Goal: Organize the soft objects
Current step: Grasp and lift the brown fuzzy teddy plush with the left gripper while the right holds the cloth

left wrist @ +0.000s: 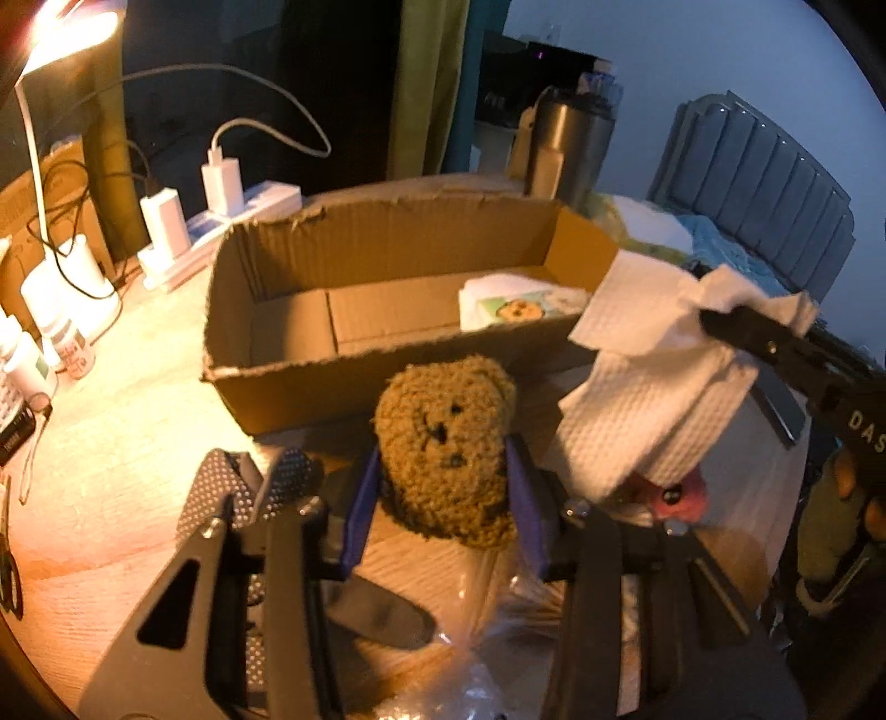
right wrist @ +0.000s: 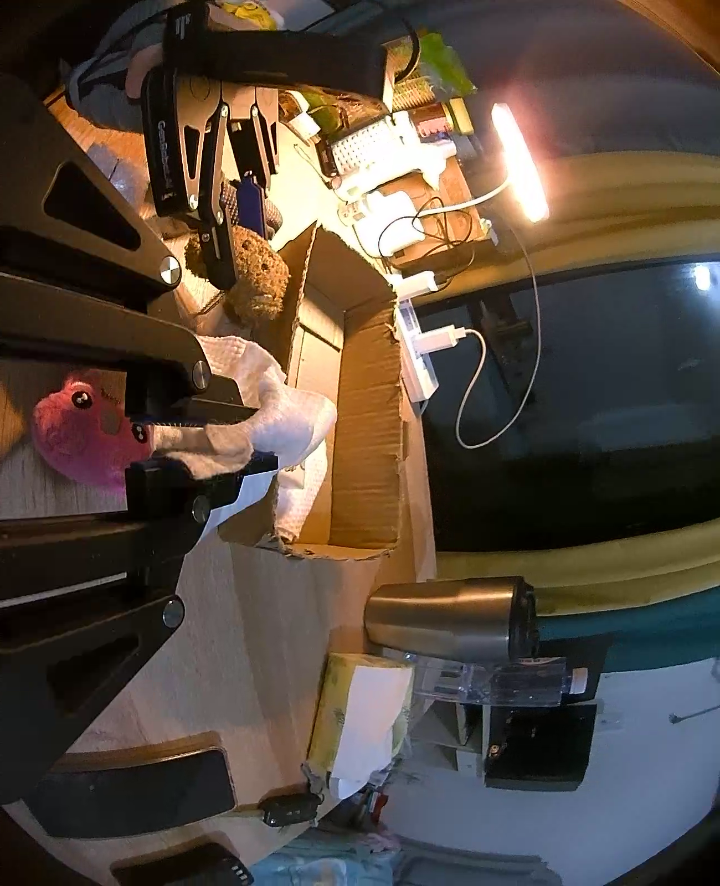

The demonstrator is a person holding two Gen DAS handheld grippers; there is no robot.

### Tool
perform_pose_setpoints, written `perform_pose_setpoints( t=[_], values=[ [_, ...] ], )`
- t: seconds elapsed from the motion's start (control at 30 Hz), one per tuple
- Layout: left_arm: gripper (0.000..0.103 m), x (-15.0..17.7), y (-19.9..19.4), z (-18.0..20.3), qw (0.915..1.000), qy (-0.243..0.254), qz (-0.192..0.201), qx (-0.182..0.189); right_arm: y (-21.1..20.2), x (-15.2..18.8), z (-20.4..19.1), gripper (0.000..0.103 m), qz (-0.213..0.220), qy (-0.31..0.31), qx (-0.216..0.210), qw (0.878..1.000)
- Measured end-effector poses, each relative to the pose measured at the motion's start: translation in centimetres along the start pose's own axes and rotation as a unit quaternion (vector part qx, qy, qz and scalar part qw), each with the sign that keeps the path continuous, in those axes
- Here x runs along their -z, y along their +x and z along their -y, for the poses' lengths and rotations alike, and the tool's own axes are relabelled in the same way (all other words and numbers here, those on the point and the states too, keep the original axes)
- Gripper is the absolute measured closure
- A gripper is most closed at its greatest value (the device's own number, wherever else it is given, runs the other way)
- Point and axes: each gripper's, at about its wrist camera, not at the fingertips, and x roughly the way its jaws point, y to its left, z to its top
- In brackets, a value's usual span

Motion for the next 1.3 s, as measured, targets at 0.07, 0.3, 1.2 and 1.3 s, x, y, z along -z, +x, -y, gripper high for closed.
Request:
perform_pose_setpoints(
  t=[0.07,0.3,1.2,1.3],
  values=[
    [0.059,-0.2,-0.7,0.0,1.0,0.002,0.007,0.0,-0.3,-0.1,-0.2,0.094,0.004,-0.002,-0.001,1.0],
    [0.059,-1.2,-3.1,0.2,0.9991,0.007,0.041,-0.001,-1.2,-0.8,-0.4,0.094,0.02,-0.008,-0.001,1.0],
    [0.058,-5.8,-6.2,0.8,0.9922,-0.003,0.124,-0.012,-1.0,-5.4,1.2,0.094,0.067,-0.038,-0.003,0.997],
    [0.058,-6.4,-6.0,0.7,0.9915,-0.005,0.129,-0.014,-0.7,-5.8,1.5,0.094,0.071,-0.039,-0.001,0.997]
  ],
)
